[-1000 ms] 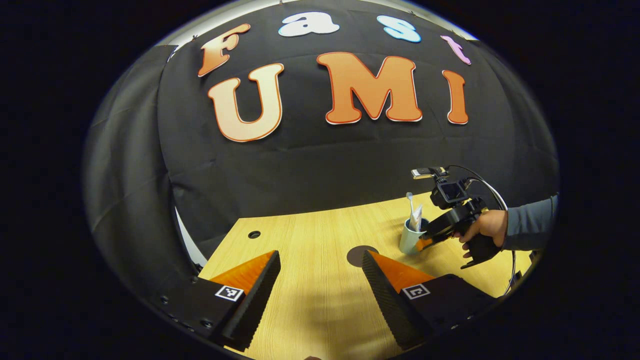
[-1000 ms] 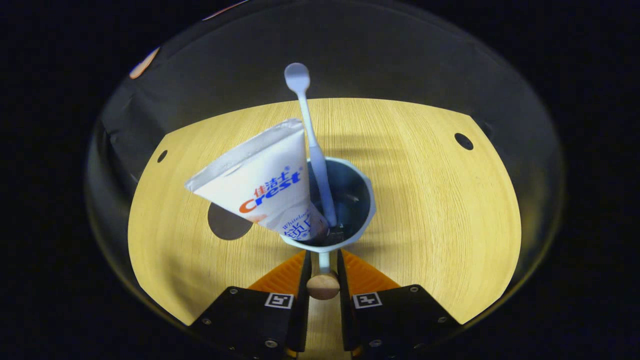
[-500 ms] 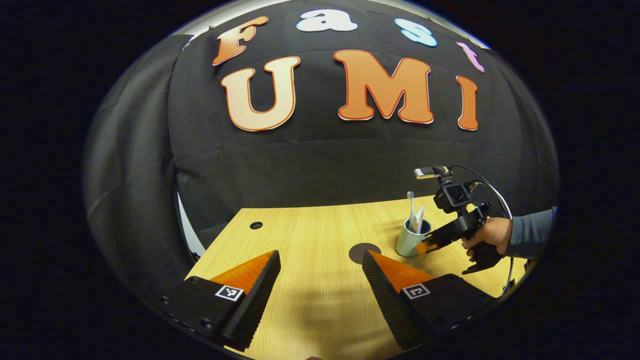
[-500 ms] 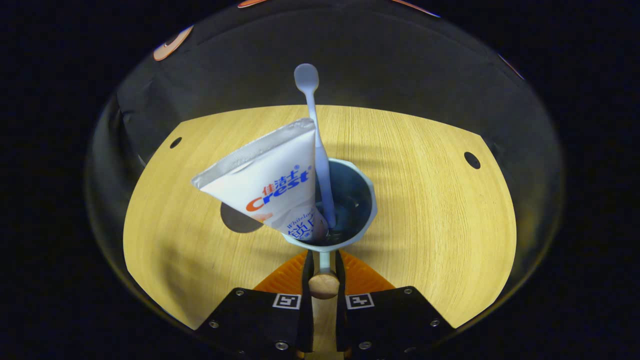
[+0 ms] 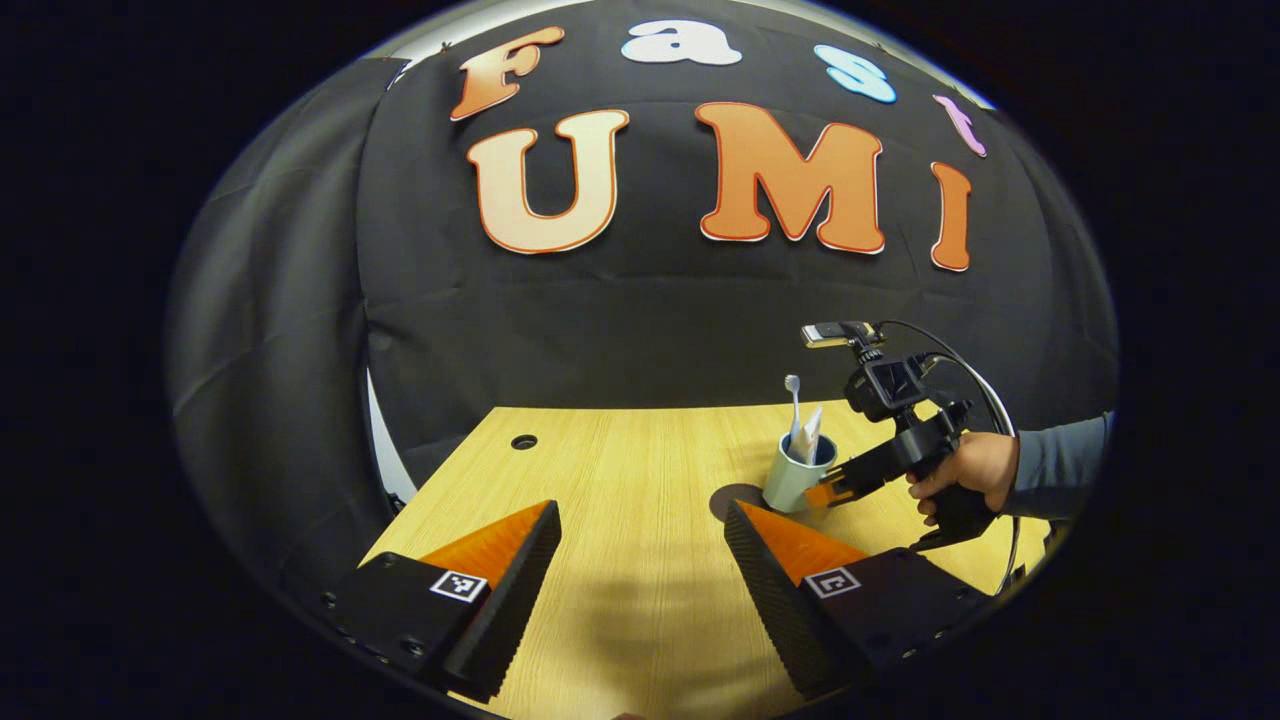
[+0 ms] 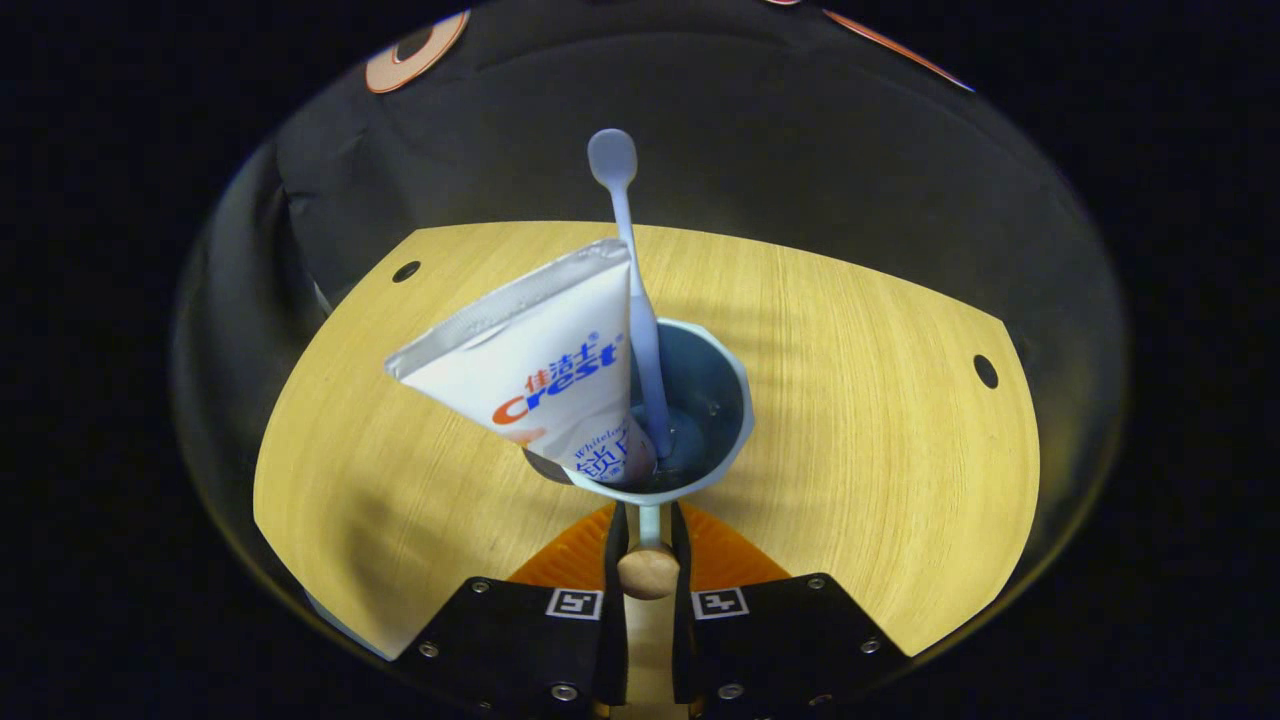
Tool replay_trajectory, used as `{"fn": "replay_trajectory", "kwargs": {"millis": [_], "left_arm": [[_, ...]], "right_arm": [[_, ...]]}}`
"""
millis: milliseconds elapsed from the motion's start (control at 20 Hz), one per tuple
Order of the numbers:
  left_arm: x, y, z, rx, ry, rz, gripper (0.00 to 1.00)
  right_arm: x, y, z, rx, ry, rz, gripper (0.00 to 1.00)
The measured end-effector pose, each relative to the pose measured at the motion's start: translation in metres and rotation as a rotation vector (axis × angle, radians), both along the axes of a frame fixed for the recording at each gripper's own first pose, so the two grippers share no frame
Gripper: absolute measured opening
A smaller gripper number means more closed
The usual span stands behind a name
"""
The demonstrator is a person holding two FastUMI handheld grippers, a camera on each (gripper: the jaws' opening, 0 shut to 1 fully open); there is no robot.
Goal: Put the toothbrush and toothpaste on the desktop into the cup, then pick up the cup and place it on the coaster on the desktop.
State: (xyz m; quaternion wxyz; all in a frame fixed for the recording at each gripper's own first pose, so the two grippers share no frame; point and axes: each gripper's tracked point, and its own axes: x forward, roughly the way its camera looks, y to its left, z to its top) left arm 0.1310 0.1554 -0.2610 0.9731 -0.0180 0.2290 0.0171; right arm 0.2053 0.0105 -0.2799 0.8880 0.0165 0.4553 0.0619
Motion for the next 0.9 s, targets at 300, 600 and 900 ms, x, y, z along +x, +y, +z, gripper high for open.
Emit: {"fn": "replay_trajectory", "kwargs": {"millis": [300, 600, 900], "left_arm": [[-0.008, 0.032, -0.018, -0.014, 0.03, 0.017, 0.99], [0.002, 0.058, -0.037, -0.026, 0.066, -0.004, 0.99], [0.016, 0.065, -0.046, -0.047, 0.078, -0.053, 0.99]], "right_arm": [[0.001, 0.0, 0.0, -0.014, -0.001, 0.033, 0.18], [-0.003, -0.001, -0.001, -0.028, 0.028, 0.032, 0.18], [-0.004, -0.002, -0.002, -0.036, 0.048, 0.02, 0.18]]}}
